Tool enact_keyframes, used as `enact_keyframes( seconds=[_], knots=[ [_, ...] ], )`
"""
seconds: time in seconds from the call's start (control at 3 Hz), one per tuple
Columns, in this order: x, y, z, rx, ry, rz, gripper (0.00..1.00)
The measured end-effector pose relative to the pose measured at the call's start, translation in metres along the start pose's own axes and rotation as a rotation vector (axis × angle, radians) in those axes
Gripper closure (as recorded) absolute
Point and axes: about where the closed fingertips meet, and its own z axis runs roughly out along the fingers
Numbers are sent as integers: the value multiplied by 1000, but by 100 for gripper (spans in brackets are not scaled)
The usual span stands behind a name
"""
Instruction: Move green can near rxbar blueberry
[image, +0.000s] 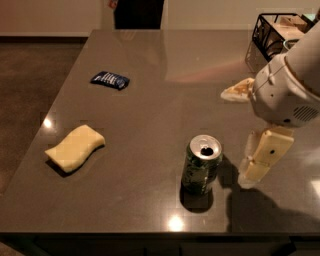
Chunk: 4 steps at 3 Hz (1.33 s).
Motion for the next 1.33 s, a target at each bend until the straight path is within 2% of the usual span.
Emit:
enact_keyframes(
  seconds=[0.33,0.67,1.0,1.33],
  knots=[
    [-27,7,17,-55,-69,-60,0],
    [-37,0,31,-89,-107,-71,0],
    [-34,-4,33,-93,-124,-64,0],
    [-29,2,34,-103,-124,-60,0]
  ],
)
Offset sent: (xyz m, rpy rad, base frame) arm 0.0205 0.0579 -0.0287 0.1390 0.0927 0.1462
